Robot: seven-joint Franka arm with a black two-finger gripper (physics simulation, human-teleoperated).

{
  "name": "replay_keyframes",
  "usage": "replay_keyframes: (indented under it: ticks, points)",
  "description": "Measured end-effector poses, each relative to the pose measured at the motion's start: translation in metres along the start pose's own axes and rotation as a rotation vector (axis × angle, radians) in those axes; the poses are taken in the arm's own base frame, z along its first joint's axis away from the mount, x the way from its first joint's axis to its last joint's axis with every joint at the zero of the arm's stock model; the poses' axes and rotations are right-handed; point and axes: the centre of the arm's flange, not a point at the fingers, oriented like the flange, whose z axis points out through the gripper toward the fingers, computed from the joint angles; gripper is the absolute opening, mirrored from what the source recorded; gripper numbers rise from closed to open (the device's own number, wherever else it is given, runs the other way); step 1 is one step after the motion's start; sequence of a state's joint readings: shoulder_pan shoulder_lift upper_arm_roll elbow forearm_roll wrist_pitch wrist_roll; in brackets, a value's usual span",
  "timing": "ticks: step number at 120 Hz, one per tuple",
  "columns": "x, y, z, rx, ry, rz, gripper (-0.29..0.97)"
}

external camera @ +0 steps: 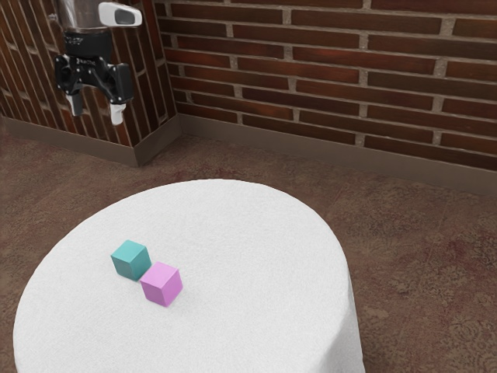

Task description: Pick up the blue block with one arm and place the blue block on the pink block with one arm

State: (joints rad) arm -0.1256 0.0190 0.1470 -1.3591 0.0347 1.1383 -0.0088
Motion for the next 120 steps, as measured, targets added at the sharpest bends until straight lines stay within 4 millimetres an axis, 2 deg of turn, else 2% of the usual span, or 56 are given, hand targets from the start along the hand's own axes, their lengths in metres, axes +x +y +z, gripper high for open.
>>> replay_keyframes:
  ticks: [22, 24, 32, 39, 55, 79, 82, 87, 98, 107, 111, 120]
  points:
    - [0.013, -0.015, -0.017, -0.007, 0.155, -0.031, 0.68]
    - [0.01, -0.016, -0.027, -0.009, 0.179, -0.034, 0.68]
    - [-0.018, -0.023, -0.084, -0.015, 0.319, -0.049, 0.68]
    - [-0.031, -0.028, -0.106, -0.019, 0.374, -0.059, 0.68]
    - [-0.029, -0.03, -0.109, -0.021, 0.379, -0.065, 0.68]
    - [-0.017, -0.006, -0.1, -0.016, 0.352, -0.023, 0.68]
    - [-0.011, -0.004, -0.095, -0.013, 0.342, -0.021, 0.68]
    - [-0.001, -0.002, -0.076, -0.011, 0.305, -0.016, 0.68]
    - [0.002, -0.002, 0.001, -0.017, 0.209, 0.0, 0.68]
    - [0.004, -0.026, 0.059, -0.032, 0.165, -0.037, 0.68]
    - [0.006, -0.035, 0.079, -0.038, 0.158, -0.055, 0.68]
    - [0.012, -0.041, 0.118, -0.045, 0.163, -0.064, 0.68]
